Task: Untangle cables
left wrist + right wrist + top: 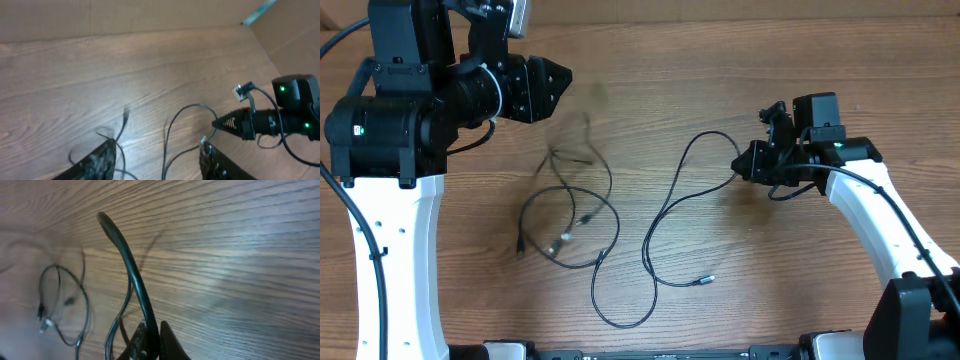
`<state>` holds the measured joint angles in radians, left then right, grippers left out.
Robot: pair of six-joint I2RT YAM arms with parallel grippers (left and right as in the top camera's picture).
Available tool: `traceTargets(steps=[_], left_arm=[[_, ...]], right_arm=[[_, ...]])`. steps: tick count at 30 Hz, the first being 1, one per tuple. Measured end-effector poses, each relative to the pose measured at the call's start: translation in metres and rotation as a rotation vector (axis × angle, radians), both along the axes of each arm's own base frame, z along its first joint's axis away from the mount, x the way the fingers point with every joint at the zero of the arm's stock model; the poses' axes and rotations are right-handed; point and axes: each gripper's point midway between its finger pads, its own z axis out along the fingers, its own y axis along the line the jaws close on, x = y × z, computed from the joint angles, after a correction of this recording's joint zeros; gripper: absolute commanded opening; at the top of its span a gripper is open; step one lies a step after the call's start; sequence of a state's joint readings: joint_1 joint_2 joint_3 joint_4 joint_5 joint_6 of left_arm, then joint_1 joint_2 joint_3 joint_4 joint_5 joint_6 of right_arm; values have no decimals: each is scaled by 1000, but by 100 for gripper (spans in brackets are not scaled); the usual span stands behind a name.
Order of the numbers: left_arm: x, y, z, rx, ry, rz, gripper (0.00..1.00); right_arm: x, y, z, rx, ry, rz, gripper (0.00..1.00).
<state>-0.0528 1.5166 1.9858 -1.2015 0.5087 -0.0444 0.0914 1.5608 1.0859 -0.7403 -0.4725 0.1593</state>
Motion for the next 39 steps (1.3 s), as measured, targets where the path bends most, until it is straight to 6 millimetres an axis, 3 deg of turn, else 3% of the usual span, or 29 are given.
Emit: traceTargets(steps=[7, 13, 19, 24, 30, 36, 39], left_arm=[[-6, 0, -7, 2, 41, 0, 56], [-9, -2, -13, 4, 68, -7, 56], [-13, -25, -47, 12, 144, -72, 62], [-19, -57, -72, 11, 179, -165, 64], [-23, -87, -108, 42, 196, -277, 74], [-22, -95, -133, 60, 229, -310, 80], [-20, -98, -137, 8, 298, -253, 75]], right_arm=[[-1, 39, 21, 149, -75, 142, 4], [2, 69, 58, 352, -193, 272, 4], [-13, 92, 94, 560, -254, 421, 4], [-24, 101, 103, 624, -243, 474, 4], [-34, 112, 108, 665, -219, 515, 4], [-46, 122, 124, 762, -180, 560, 4], [-52, 126, 135, 815, -183, 606, 4]])
